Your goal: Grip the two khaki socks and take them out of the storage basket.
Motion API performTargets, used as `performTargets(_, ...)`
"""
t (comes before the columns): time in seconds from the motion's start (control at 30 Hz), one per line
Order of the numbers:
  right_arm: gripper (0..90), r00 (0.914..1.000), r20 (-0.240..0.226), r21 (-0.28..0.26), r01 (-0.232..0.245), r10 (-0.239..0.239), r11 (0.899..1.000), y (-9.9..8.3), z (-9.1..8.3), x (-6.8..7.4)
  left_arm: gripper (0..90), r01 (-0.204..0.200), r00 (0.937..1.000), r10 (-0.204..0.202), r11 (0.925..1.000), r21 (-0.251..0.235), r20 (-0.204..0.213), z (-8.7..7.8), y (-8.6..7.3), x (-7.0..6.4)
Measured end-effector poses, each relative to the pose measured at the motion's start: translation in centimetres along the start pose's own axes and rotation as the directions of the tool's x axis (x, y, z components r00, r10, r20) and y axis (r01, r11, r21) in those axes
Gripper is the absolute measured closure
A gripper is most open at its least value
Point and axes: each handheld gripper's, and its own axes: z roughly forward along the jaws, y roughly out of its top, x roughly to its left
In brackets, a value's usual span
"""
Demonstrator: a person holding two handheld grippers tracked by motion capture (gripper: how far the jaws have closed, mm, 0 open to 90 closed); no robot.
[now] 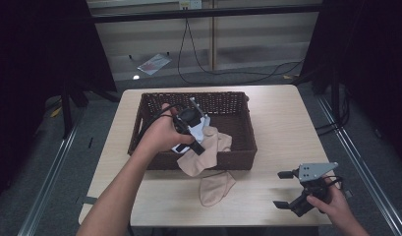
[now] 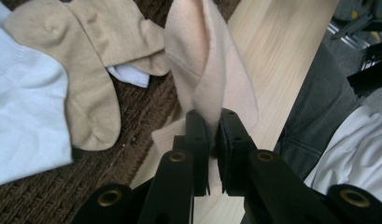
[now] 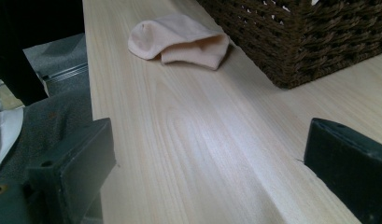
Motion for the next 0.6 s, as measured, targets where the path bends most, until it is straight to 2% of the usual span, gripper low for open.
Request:
performTargets(0.17,1.3,1.0,-0.001,0.0,0.001,-0.001,1.0,0.0,0.0,0.0,83.8,-0.028,0.9995,0.028,0.9996,0.01,0.016,1.0,-0.3,-0.6)
performTargets(0.27,1.3,1.0,-0.002,0.0,0.001,-0.001,1.0,0.0,0.0,0.0,82.5,-0.033,0.9994,0.033,0.9995,0.0,0.013,1.7,-0.5,-0.7)
performTargets(0.3,1.3,1.0,-0.001,0.0,0.003,-0.003,1.0,0.0,0.0,0.0,79.0,-0.032,0.9994,0.032,0.9994,-0.008,0.013,2.0,-0.6,-0.8)
performTargets(0.37,1.3,1.0,-0.001,-0.003,0.004,-0.004,1.0,0.0,0.0,0.0,64.3,-0.04,0.9991,0.04,0.999,-0.018,0.009,2.6,-0.9,-1.0)
performTargets(0.47,1.3,1.0,0.005,0.003,0.003,-0.003,1.0,0.0,0.0,0.1,52.7,-0.055,0.9979,0.055,0.9984,-0.016,0.033,3.2,-1.3,-1.3)
performTargets(0.6,1.3,1.0,-0.001,-0.001,0.004,-0.004,1.0,0.0,0.0,0.0,39.5,-0.065,0.9976,0.065,0.9977,-0.02,0.023,3.6,-1.9,-1.8)
